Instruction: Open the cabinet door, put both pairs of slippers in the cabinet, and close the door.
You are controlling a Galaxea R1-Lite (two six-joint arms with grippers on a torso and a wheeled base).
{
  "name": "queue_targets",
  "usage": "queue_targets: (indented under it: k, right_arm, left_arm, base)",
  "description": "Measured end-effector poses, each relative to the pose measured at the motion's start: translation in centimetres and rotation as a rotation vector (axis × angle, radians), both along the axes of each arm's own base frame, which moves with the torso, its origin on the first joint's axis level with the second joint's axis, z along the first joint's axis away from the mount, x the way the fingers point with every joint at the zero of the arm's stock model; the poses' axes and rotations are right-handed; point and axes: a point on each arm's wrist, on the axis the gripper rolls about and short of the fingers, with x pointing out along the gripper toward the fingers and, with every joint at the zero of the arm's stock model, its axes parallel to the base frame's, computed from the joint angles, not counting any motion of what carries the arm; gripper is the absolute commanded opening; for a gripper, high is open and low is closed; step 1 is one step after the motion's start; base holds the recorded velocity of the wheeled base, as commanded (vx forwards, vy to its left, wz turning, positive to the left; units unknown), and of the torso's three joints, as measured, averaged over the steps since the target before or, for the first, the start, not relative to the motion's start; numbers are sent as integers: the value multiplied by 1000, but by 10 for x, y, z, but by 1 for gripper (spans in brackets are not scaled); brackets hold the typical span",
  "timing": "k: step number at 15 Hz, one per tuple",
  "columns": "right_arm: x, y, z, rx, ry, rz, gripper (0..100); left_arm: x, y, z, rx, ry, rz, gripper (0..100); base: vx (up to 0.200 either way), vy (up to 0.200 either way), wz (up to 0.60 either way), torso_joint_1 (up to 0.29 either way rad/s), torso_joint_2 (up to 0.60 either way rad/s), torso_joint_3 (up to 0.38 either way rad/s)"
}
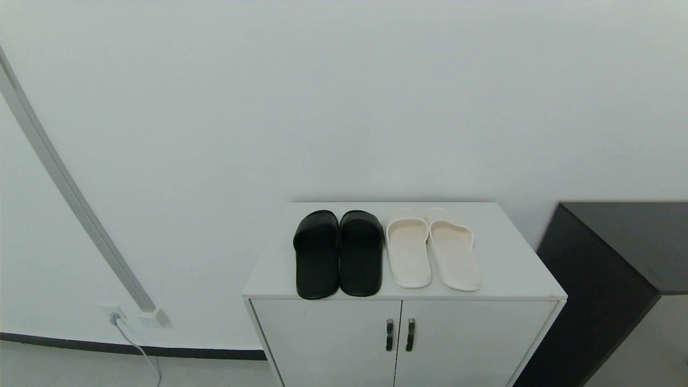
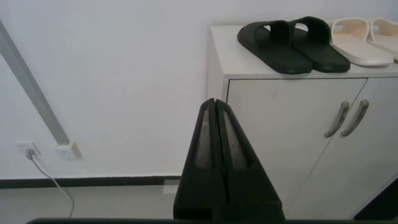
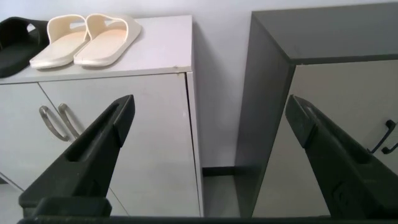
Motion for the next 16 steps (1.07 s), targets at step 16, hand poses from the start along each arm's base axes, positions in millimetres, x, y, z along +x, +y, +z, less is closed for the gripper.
queue_targets:
  k: [16]
  right_arm:
    - [140, 66, 135, 150, 271, 259, 100]
  left_arm:
    - [0, 0, 0, 4, 1, -1, 0]
  base:
    - [0, 0, 0, 0, 0, 0]
